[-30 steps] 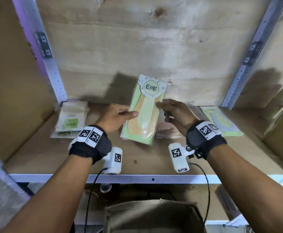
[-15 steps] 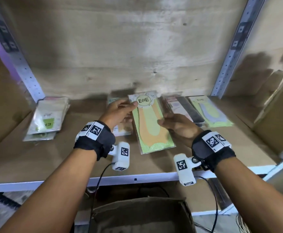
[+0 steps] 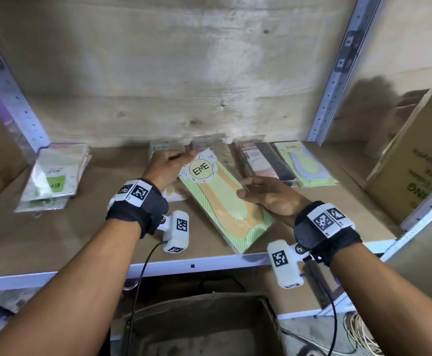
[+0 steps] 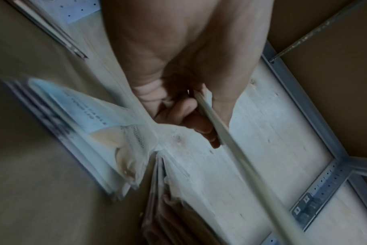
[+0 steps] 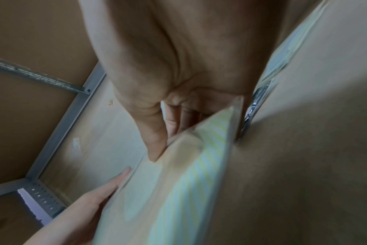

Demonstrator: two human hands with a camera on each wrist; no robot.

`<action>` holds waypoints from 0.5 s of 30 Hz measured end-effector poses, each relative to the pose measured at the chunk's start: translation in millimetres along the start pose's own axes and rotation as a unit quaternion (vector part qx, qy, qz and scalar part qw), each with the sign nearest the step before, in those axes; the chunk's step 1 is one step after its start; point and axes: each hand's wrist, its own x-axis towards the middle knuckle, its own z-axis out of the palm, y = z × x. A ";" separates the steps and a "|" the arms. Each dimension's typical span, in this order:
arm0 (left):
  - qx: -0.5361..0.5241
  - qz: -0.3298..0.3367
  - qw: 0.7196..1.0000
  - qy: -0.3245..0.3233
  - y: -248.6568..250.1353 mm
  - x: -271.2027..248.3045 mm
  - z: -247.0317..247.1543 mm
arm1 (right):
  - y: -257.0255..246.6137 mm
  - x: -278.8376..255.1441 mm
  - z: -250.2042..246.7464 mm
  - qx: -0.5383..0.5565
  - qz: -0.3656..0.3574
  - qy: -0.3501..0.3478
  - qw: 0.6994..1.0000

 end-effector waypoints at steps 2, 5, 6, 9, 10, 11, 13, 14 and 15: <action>-0.008 0.002 1.000 0.010 -1.4 -0.6 0.5 | -1.3 -3.7 0.2 -0.025 0.006 0.001 1.000; -0.040 0.003 0.999 0.027 -2.8 -4.4 -2.2 | -2.8 -9.3 -0.1 -0.049 0.008 -0.024 0.998; -0.051 -0.001 0.998 0.027 -3.7 -6.2 -3.5 | -3.6 -11.4 0.3 -0.053 0.008 -0.035 0.998; -0.091 -0.024 0.996 0.005 -5.5 -13.1 -8.6 | -3.8 -15.7 2.8 -0.045 0.005 -0.050 0.998; -0.114 -0.038 0.993 -0.005 -6.1 -15.4 -10.4 | -3.4 -15.9 4.0 -0.042 0.000 -0.055 0.998; -0.135 -0.059 0.989 -0.013 -6.6 -18.0 -12.1 | -3.1 -15.8 4.9 -0.040 -0.005 -0.058 0.998; -0.142 -0.093 0.985 -0.033 -7.7 -22.6 -15.7 | -3.4 -15.4 7.1 -0.041 -0.013 -0.067 0.997; -0.130 -0.102 0.986 -0.040 -7.5 -24.8 -17.1 | -3.9 -15.5 8.6 -0.044 -0.014 -0.073 0.996; -0.123 -0.105 0.986 -0.039 -7.1 -26.2 -18.8 | -3.5 -14.7 9.3 -0.048 -0.013 -0.075 0.996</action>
